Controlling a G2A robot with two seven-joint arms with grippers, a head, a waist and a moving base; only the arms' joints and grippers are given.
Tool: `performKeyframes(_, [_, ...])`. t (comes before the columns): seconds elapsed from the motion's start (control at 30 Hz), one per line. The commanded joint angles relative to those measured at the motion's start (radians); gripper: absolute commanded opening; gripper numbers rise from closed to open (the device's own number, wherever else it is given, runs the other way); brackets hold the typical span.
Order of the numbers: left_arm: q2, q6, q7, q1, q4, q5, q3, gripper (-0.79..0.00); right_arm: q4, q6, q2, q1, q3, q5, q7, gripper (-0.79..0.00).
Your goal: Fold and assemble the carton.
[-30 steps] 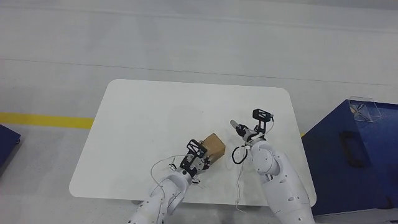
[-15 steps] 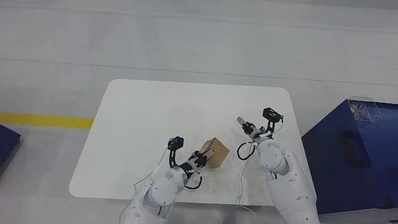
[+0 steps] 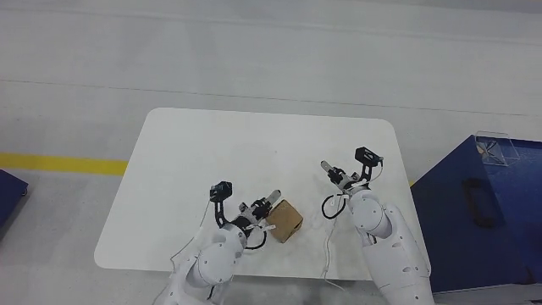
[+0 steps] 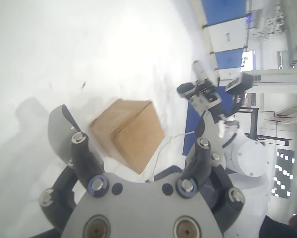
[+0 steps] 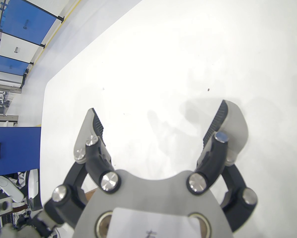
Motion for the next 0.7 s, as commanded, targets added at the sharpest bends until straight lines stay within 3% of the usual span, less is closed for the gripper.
performKeyframes(0.0, [0.01, -0.177, 0.109, 0.026, 0.016, 0.21, 0.046, 0.0, 0.0, 0.0, 0.0, 0.0, 0.0, 0.0, 0.0, 0.0])
performKeyframes(0.03, [0.012, -0.214, 0.136, 0.029, 0.019, 0.253, 0.061, -0.369, 0.0, 0.0, 0.0, 0.0, 0.0, 0.0, 0.0, 0.0])
performKeyframes(0.07, [0.016, -0.257, 0.167, 0.029, 0.023, 0.321, 0.076, -0.634, 0.0, 0.0, 0.0, 0.0, 0.0, 0.0, 0.0, 0.0])
performKeyframes(0.1, [0.021, -0.27, 0.202, 0.027, 0.036, 0.424, 0.09, -0.785, 0.0, 0.0, 0.0, 0.0, 0.0, 0.0, 0.0, 0.0])
performKeyframes(0.2, [0.025, -0.257, 0.291, 0.018, 0.087, 0.653, 0.144, -0.785, 0.0, 0.0, 0.0, 0.0, 0.0, 0.0, 0.0, 0.0])
performKeyframes(0.33, [0.018, -0.189, 0.34, -0.016, 0.169, 0.768, 0.192, -0.785, 0.0, 0.0, 0.0, 0.0, 0.0, 0.0, 0.0, 0.0])
performKeyframes(0.67, [0.001, -0.181, 0.307, -0.067, 0.267, 0.696, 0.224, -0.785, 0.0, 0.0, 0.0, 0.0, 0.0, 0.0, 0.0, 0.0])
